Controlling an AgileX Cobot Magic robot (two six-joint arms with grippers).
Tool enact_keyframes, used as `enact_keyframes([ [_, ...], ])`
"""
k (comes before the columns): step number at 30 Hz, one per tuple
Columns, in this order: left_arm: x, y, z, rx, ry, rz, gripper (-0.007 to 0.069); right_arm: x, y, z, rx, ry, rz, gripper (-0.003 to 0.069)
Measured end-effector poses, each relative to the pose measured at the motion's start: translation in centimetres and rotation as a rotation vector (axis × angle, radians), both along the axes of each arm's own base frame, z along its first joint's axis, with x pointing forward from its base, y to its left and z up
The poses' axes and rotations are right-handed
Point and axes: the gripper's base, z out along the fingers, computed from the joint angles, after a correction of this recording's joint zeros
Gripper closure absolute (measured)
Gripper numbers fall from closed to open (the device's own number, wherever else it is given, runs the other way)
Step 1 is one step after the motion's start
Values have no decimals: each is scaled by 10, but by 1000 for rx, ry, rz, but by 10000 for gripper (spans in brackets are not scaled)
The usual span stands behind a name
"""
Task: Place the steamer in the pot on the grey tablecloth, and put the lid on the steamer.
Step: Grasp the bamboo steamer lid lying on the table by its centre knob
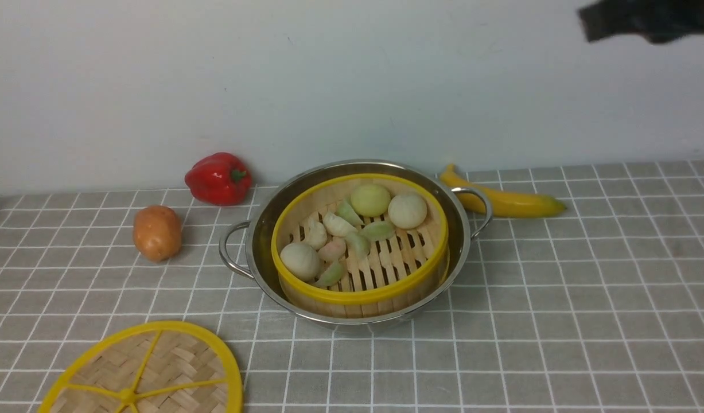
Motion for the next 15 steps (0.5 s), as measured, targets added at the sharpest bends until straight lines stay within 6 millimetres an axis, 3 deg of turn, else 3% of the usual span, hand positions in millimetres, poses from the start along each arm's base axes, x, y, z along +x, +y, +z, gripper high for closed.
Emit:
enact_keyframes([
  [1,0,0,0,0,0,0,381,-14,-19,-10,15,-6,-50,634],
  [5,0,0,0,0,0,0,381,-54,-55,-36,60,-86,-144,615],
  [10,0,0,0,0,0,0,381,-93,-78,-68,83,-189,-202,594],
  [14,0,0,0,0,0,0,381,-129,-88,-115,111,-287,-236,576],
  [15,0,0,0,0,0,0,381,-131,-88,-113,113,-302,-236,575],
])
